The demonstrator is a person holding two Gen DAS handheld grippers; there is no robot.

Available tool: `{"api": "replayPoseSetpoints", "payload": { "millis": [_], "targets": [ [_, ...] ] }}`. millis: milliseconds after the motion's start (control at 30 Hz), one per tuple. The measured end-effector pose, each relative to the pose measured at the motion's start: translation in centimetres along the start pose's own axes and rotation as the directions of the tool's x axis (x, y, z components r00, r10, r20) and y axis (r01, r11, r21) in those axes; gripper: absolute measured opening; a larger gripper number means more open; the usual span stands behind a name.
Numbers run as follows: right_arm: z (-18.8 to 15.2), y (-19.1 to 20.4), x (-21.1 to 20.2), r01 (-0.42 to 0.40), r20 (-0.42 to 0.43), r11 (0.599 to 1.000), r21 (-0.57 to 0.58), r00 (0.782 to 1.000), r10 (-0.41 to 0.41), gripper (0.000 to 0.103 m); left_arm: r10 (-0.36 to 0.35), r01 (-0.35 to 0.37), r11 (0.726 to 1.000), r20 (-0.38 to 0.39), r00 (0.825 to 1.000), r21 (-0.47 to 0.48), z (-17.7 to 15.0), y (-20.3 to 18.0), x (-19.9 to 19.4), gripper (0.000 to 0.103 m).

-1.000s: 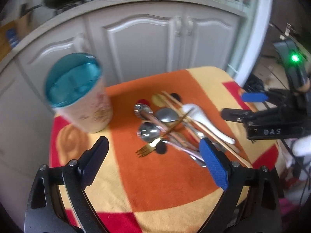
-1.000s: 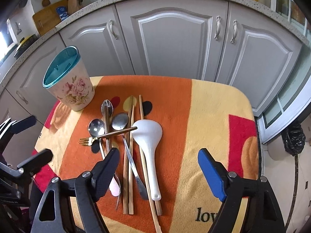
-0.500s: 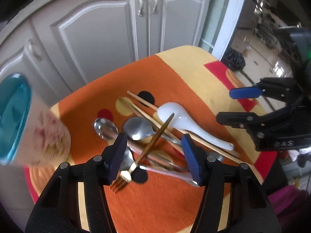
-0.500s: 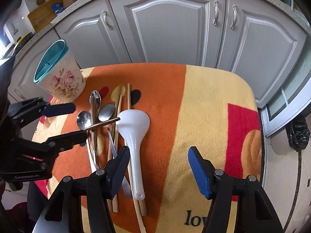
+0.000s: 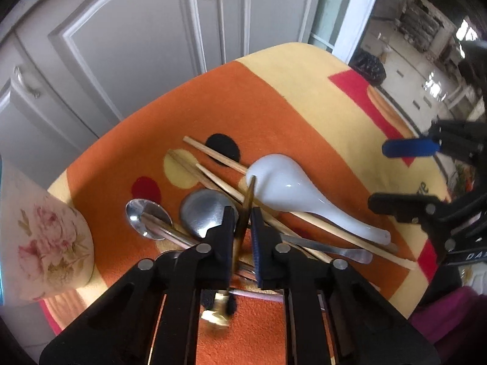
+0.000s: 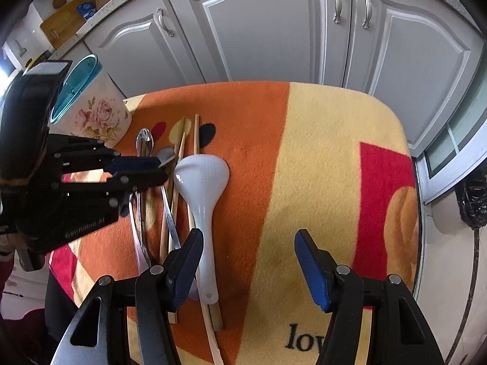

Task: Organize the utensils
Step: 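Lower the left tool onto the gold fork and close on it, then grasp the wooden-handled spoon with the right tool while the left tool lifts the fork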

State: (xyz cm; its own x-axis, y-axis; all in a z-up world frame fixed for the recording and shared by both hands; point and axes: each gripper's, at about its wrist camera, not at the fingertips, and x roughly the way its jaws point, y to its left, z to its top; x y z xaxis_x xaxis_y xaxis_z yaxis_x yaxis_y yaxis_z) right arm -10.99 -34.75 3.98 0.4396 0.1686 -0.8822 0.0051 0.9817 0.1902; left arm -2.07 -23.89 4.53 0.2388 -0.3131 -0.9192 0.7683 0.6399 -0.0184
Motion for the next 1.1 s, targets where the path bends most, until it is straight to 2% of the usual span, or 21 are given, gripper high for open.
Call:
{"api": "replayPoseSetpoints", "payload": {
  "millis": [167, 333, 367, 400, 433, 733, 900, 1100],
  "targets": [
    [0.2, 1.3, -0.2, -0.043, 0.006, 0.999, -0.026, 0.999, 0.043, 0.061, -0.035, 0.040, 0.987, 0.035, 0.999, -0.153, -0.8, 3.0, -2.1, 0.006],
    [0.4, 4.4, 0.0, -0.118, -0.003, 0.987, -0.111, 0.993, 0.118, 0.061, -0.047, 0.067, 0.956, 0.075, 0.996, -0.287, -2.9, 5.7, -4.6, 0.006],
    [0.4, 5.1, 0.2, -0.129, -0.010, 0.983, -0.132, 0.992, 0.129, 0.056, -0.046, 0.070, 0.950, 0.084, 0.995, -0.304, -3.4, 6.0, -5.0, 0.006],
    [0.4, 5.9, 0.6, -0.144, -0.022, 0.978, -0.152, 0.990, 0.142, 0.048, -0.045, 0.072, 0.945, 0.093, 0.995, -0.318, -3.9, 6.2, -5.4, 0.006],
    [0.5, 6.7, 1.1, -0.160, -0.038, 0.972, -0.169, 0.987, 0.156, 0.046, -0.041, 0.071, 0.941, 0.098, 0.994, -0.330, -4.1, 6.4, -5.6, 0.006],
    [3.0, 10.0, 3.9, -0.229, -0.072, 0.949, -0.218, 0.973, 0.219, 0.033, -0.031, 0.094, 0.892, 0.149, 0.988, -0.443, -6.4, 8.2, -7.4, 0.006],
    [5.0, 11.4, 6.0, -0.220, -0.093, 0.944, -0.247, 0.975, 0.204, 0.018, -0.027, 0.101, 0.879, 0.162, 0.986, -0.466, -7.1, 8.8, -8.0, 0.006],
    [6.4, 11.9, 8.0, -0.193, -0.133, 0.948, -0.254, 0.978, 0.164, 0.014, -0.032, 0.115, 0.867, 0.175, 0.984, -0.485, -7.4, 9.2, -8.3, 0.006]
  ]
}}
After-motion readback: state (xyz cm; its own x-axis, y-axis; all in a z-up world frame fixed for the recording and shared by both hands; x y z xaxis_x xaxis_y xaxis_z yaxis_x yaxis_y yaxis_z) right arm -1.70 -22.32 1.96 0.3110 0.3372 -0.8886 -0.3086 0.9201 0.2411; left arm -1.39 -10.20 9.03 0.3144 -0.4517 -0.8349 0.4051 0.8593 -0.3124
